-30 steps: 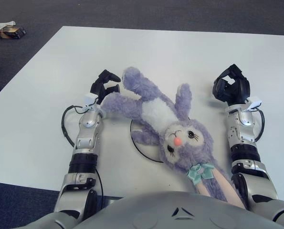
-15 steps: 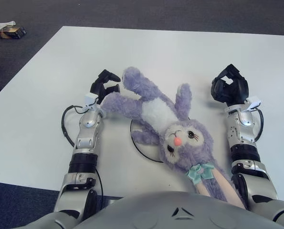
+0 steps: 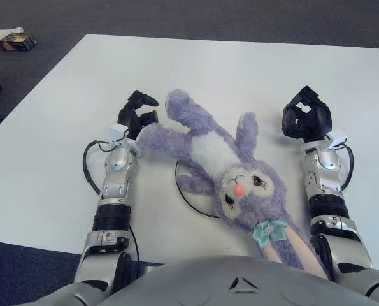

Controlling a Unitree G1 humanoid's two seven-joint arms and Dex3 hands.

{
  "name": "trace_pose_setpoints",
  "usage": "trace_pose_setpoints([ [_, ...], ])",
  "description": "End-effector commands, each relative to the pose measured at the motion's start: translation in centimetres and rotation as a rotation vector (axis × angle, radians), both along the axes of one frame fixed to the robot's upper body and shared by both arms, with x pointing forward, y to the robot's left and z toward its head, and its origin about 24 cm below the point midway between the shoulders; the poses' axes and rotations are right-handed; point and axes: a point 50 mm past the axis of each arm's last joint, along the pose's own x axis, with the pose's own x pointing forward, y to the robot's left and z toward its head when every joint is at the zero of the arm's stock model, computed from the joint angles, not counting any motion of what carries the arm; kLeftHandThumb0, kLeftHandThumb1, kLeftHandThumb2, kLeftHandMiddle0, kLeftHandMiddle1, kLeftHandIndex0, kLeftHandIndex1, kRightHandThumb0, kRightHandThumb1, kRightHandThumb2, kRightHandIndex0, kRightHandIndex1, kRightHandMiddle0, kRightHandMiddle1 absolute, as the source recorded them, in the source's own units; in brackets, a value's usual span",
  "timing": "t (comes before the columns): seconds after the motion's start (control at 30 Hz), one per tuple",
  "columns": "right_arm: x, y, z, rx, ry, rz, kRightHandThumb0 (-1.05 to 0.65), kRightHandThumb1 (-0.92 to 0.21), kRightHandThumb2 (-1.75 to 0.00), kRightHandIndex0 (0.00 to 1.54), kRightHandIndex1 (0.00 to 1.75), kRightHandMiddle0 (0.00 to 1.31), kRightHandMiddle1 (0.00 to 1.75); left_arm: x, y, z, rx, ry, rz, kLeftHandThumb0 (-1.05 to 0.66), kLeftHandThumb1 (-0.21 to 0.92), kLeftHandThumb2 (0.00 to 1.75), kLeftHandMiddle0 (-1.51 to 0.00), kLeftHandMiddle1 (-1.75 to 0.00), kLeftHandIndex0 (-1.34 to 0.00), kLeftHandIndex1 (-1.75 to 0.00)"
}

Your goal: Put the doll into the plate.

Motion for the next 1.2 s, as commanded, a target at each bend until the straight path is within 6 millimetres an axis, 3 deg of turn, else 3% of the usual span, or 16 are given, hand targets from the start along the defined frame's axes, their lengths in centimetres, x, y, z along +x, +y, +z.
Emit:
trace_pose_setpoints([
  [0.0, -2.4, 0.6, -3.9, 0.041, 0.123, -0.024, -0.48, -0.32, -1.31, 1.16, 1.75, 0.61, 1.75, -1.1, 0.3, -2.2, -0.015, 0.075, 0.008, -0.43, 0.46, 1.14, -1.24, -1.75, -0.5, -1.75],
  [0.73, -3.0, 0.8, -3.1, 0.041, 0.065, -0.082, -0.47, -0.33, -1.3, 1.11, 1.75, 0.6, 1.75, -0.8, 0.5, -2.0, 0.01, 0.081, -0.026, -0.45, 0.41, 1.2, -1.27, -1.75, -0.54, -1.75],
  [1.17, -3.9, 1.1, -2.2, 0.053, 0.014, -0.079, -0.47, -0.33, -1.3, 1.08, 1.75, 0.6, 1.75, 0.1, 0.6, -0.9, 0.016, 0.064, -0.033, -0.44, 0.44, 1.16, -1.25, -1.75, -0.52, -1.75],
])
